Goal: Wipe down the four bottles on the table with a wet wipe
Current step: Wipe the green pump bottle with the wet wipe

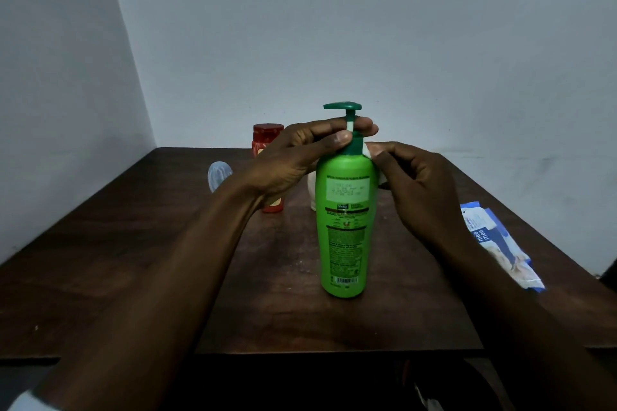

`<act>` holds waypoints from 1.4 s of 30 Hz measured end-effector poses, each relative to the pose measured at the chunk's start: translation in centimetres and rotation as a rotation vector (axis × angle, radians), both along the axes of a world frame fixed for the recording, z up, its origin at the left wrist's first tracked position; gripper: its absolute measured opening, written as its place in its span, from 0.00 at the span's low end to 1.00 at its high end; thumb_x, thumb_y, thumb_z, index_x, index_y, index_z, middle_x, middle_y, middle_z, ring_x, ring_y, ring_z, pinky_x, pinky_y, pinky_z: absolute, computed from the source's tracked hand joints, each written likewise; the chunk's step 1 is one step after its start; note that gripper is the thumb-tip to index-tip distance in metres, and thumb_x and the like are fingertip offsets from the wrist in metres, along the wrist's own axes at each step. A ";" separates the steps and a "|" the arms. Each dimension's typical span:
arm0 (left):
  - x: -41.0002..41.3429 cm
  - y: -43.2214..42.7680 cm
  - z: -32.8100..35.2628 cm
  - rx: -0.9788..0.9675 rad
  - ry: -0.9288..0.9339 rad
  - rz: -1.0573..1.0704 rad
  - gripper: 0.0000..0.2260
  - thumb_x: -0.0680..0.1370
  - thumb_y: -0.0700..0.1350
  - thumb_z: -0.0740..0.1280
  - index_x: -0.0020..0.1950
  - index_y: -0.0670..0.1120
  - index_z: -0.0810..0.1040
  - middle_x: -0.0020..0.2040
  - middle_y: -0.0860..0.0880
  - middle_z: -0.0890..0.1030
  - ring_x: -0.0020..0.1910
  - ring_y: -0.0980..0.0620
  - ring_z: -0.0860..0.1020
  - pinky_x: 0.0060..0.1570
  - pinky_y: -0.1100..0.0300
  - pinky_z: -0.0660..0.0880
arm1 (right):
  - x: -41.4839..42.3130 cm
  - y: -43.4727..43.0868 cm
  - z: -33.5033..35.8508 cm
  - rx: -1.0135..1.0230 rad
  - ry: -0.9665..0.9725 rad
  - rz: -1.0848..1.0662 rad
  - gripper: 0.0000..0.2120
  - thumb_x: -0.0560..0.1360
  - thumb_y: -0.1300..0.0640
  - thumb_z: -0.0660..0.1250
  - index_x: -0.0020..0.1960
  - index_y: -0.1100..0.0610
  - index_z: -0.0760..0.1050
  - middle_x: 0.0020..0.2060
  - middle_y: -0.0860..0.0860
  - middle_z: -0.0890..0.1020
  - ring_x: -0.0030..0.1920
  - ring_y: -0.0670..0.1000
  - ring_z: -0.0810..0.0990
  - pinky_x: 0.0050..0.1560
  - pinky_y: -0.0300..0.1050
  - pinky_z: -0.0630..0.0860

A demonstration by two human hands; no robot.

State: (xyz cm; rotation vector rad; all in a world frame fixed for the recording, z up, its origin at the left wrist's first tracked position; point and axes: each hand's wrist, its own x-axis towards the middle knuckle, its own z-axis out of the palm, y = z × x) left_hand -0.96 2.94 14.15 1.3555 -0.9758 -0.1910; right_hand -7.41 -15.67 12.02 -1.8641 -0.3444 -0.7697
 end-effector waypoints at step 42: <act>-9.2 -2.4 -9.3 -0.091 -0.064 0.777 0.38 0.67 0.51 0.82 0.73 0.65 0.68 0.69 0.60 0.75 0.66 0.60 0.76 0.59 0.54 0.80 | -0.2 1.9 -0.9 0.381 0.134 0.282 0.07 0.77 0.56 0.69 0.45 0.50 0.87 0.43 0.49 0.88 0.46 0.47 0.86 0.49 0.45 0.81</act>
